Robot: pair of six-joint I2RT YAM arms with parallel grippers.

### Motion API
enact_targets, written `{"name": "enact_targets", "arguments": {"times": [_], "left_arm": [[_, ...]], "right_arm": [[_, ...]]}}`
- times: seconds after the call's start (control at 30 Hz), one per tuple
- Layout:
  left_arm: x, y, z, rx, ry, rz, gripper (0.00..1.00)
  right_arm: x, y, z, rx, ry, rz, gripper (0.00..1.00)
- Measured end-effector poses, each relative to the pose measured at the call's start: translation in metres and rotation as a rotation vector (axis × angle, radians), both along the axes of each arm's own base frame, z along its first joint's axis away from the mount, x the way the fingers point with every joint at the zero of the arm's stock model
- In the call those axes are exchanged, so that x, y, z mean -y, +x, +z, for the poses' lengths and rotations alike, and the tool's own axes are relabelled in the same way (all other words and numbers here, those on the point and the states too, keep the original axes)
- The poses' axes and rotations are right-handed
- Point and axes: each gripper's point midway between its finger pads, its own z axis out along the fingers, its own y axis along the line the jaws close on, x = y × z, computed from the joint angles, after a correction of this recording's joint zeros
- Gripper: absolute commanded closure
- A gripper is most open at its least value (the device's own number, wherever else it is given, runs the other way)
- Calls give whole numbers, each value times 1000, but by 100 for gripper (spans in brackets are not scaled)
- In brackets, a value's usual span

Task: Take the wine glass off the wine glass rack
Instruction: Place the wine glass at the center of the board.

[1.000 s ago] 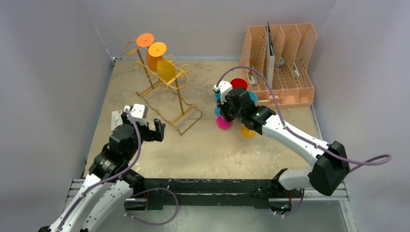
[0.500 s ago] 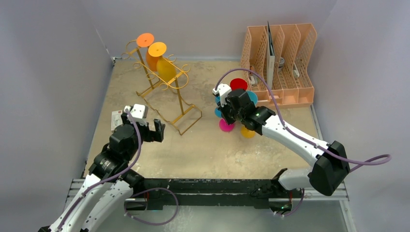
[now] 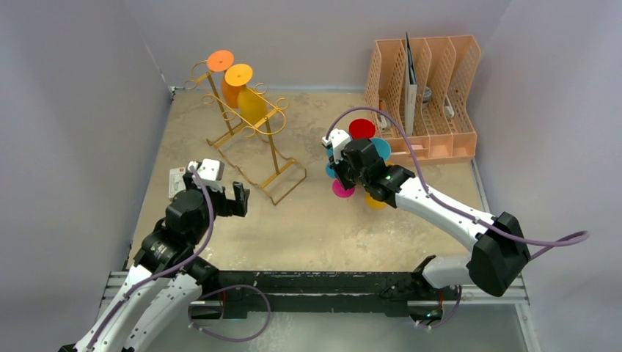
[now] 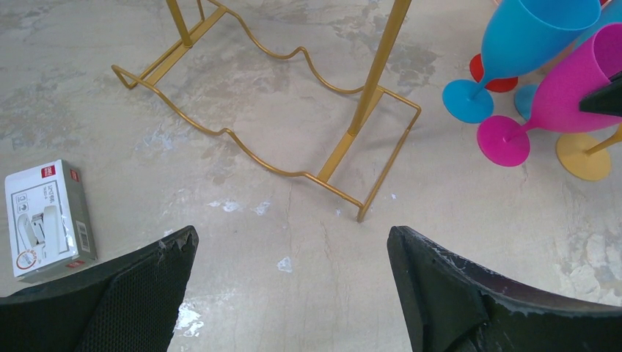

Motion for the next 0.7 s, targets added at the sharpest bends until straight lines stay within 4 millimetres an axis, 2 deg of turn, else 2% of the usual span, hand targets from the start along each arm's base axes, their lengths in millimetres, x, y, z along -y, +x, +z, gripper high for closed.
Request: {"name": "enact_targets", "arguments": {"times": [0.6,0.7], "left_arm": [[0,0,0,-1,0,0,0],[0,0,1,0,0,0,0]], "right_arm": [[10,-8,-1,-62,-66,-5,100],[9,-5,-2,-60,-70,-18,96]]}}
